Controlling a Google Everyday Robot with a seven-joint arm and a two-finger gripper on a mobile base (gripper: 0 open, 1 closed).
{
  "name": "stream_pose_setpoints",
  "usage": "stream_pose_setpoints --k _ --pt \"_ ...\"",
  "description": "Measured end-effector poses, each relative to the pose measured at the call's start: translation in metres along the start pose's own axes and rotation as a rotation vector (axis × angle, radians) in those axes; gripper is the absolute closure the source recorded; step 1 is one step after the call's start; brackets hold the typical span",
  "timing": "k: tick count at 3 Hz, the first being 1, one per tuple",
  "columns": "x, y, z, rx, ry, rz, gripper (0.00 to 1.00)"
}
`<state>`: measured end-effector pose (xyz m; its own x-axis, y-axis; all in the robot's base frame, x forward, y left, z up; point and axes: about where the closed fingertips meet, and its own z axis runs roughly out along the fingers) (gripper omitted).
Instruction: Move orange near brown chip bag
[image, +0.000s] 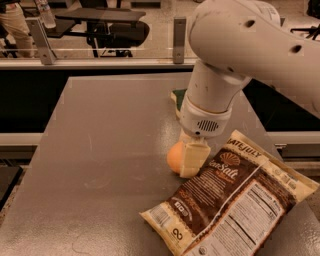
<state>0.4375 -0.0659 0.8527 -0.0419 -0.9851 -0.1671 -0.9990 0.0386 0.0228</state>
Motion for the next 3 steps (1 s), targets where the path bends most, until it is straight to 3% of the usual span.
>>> stream_pose_setpoints --k 1,3 --pt "-0.0007 -0.0001 0.0002 0.004 -0.001 -0.001 0.04" --pt "-0.001 -0.0002 0.0003 0.005 -0.002 -0.001 0.0"
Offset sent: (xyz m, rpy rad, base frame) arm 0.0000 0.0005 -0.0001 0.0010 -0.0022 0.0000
